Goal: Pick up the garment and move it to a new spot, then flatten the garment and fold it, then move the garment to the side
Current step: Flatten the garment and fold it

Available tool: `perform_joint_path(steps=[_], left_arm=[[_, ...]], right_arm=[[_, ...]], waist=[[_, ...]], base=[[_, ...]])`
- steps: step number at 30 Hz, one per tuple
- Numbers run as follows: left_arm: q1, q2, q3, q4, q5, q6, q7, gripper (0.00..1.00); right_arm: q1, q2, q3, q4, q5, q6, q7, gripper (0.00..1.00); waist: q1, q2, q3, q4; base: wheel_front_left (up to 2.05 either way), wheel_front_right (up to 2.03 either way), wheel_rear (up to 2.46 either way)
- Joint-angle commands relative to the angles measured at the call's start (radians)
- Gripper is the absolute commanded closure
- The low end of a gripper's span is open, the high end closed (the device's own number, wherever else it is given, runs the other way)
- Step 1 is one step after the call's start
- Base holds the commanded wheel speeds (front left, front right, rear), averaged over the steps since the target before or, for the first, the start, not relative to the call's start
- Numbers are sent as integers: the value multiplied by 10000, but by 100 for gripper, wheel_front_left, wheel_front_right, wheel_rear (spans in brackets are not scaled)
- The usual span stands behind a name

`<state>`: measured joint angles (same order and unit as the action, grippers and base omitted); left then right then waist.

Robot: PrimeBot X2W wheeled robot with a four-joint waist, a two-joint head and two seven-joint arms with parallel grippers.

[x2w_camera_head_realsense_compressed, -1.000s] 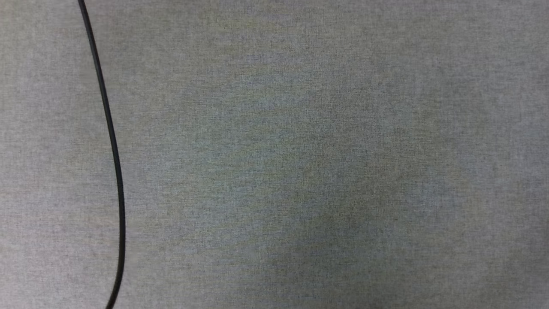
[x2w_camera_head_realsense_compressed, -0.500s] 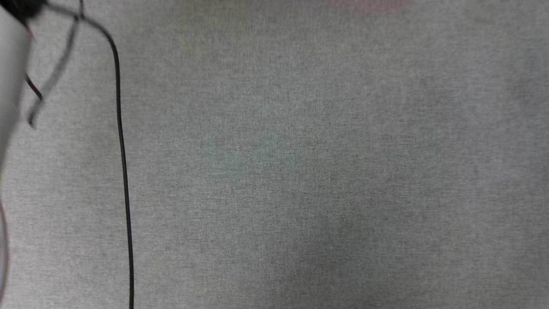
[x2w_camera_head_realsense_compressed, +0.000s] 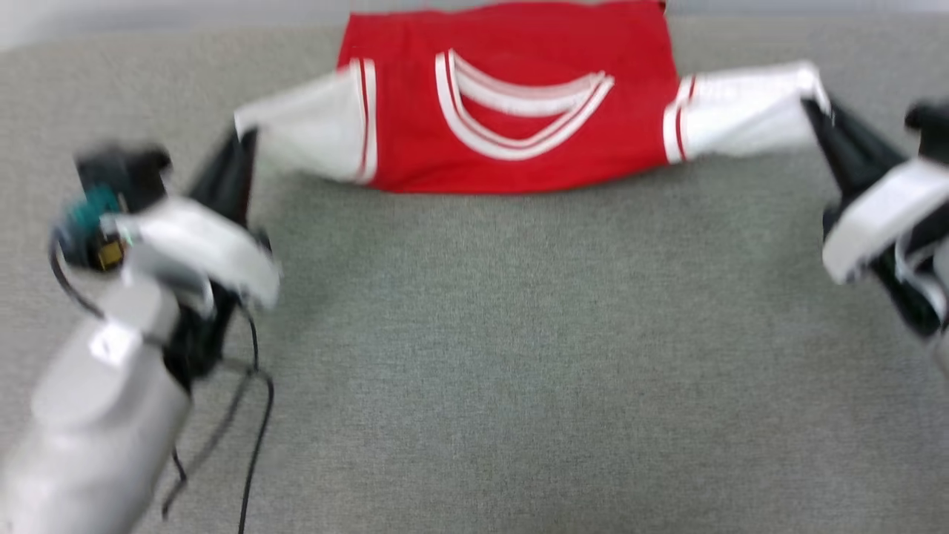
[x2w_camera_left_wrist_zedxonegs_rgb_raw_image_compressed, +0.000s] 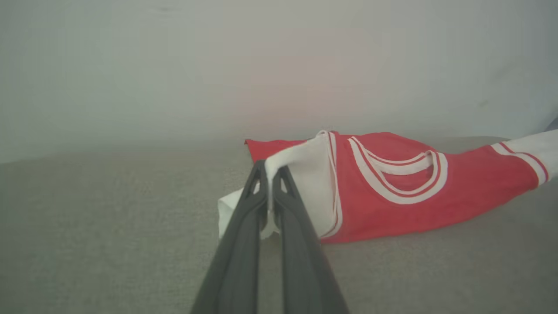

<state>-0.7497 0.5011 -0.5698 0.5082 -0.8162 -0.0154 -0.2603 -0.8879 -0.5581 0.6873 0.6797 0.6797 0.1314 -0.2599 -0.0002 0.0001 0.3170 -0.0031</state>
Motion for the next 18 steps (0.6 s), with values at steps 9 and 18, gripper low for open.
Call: perform_joint_path(steps=[9,18], left_arm=[[3330,167,102,-764,-470,460,-69,100],[5913,145,369,-936,-821,897,-65,100]], right_arm=[[3362,-598,-704,-936,37,-16,-60,100],[6730,-590,-2111,-1524,-38,-16,82,100]], waist=[[2,-1,-1652,53],[2,-1,-2809,153]], base=[[0,0,0],[0,0,0]])
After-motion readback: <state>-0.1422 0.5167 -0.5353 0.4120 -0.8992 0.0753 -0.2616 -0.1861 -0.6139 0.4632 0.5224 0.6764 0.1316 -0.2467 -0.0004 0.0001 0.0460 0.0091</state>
